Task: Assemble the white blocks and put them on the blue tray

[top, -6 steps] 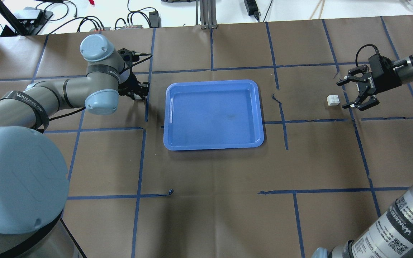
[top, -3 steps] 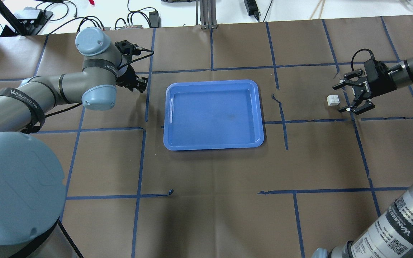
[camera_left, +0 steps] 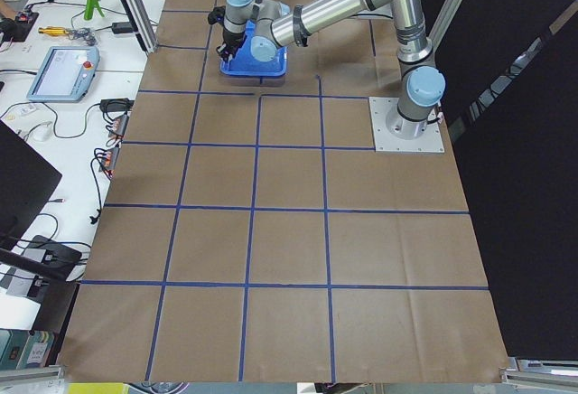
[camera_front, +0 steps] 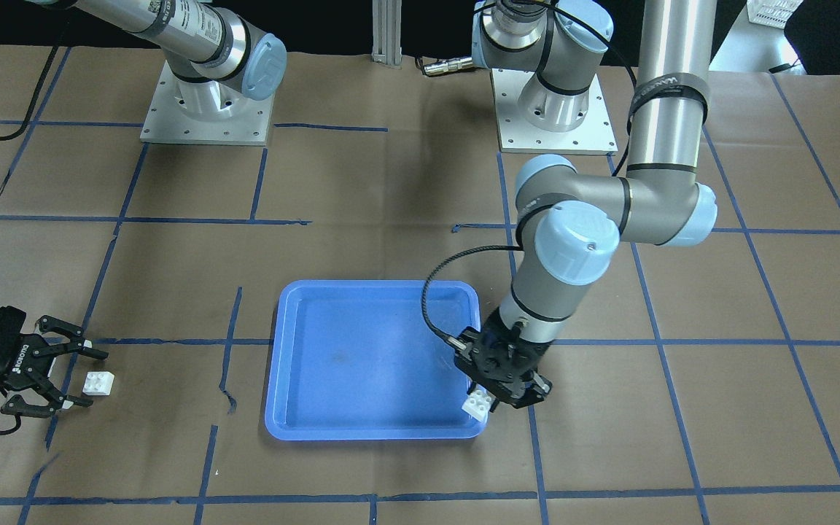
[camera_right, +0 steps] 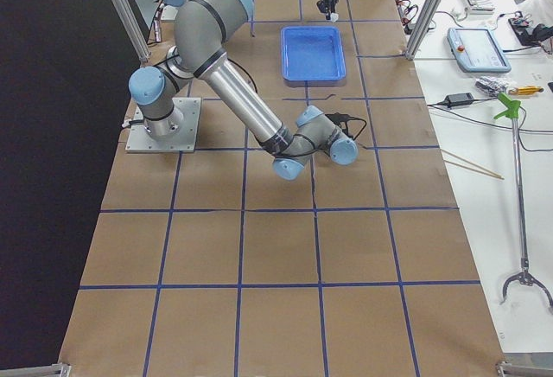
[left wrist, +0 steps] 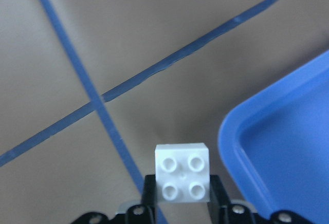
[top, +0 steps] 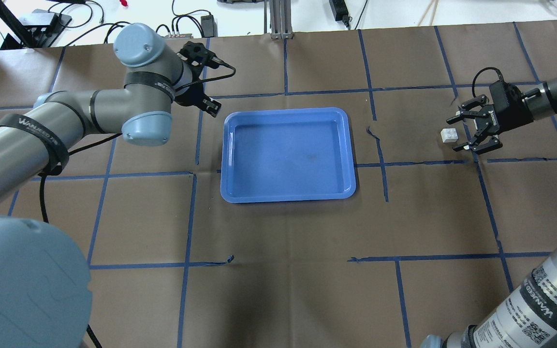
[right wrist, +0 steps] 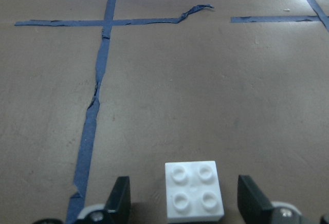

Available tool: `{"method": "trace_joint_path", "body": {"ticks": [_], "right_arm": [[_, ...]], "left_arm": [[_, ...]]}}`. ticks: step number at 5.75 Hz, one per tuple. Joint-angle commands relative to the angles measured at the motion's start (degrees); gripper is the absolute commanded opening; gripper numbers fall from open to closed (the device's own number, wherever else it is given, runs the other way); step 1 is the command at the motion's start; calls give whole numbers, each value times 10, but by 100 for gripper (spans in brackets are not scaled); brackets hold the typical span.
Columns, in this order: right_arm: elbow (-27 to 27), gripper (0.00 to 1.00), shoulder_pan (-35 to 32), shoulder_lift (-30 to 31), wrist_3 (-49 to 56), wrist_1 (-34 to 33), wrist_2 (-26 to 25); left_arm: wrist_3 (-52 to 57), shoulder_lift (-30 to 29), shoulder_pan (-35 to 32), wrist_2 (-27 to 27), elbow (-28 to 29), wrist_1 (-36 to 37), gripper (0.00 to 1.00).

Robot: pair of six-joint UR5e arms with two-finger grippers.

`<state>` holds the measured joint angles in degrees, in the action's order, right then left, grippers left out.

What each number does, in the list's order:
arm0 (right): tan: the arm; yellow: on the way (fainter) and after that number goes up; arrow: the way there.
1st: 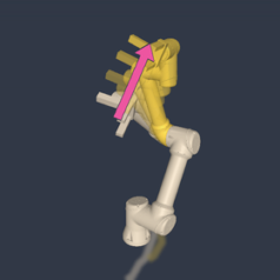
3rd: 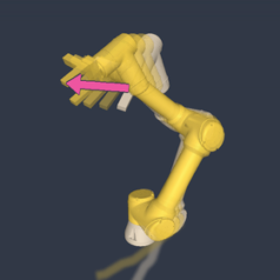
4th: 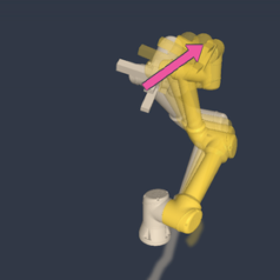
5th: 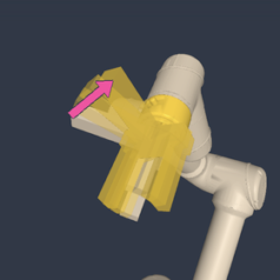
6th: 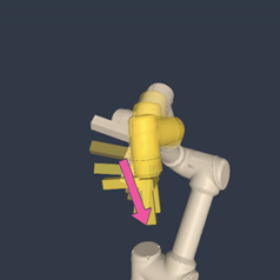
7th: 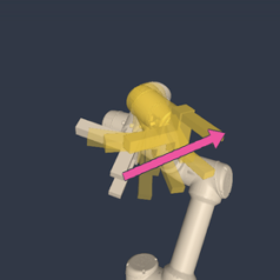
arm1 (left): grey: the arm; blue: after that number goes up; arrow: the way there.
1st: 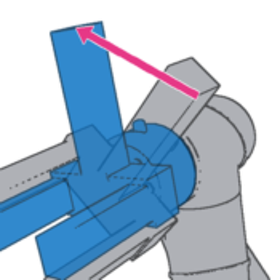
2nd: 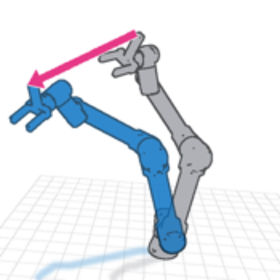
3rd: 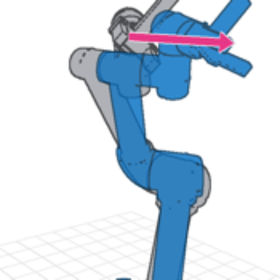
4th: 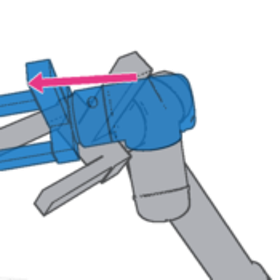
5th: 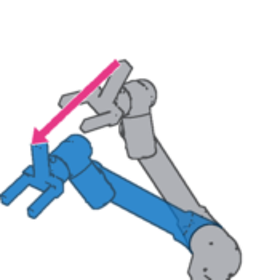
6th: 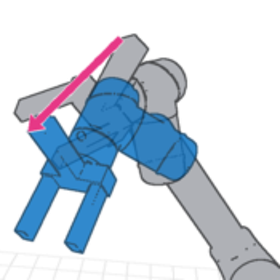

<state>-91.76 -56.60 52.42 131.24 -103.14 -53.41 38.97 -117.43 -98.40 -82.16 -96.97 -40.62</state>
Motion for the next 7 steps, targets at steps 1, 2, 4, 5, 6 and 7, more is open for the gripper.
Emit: {"method": "trace_joint_path", "body": {"ticks": [1,2,4,5,6,7], "right_arm": [[1,57,0,0,1,-1,-3],[1,48,0,1,1,-1,-3],[3,38,0,5,-3,0,-3],[7,38,0,12,-7,4,-1],[5,38,-3,44,-8,12,-2],[-1,36,-23,84,-7,19,-6]], "left_arm": [[202,-10,-57,6,-15,-2,16],[251,-17,-60,6,-21,-3,17],[257,-48,-71,6,-22,-3,24],[267,-48,-72,6,-26,-3,24],[296,-47,-72,7,-27,-3,24],[298,-42,-73,7,-33,-3,24]]}}
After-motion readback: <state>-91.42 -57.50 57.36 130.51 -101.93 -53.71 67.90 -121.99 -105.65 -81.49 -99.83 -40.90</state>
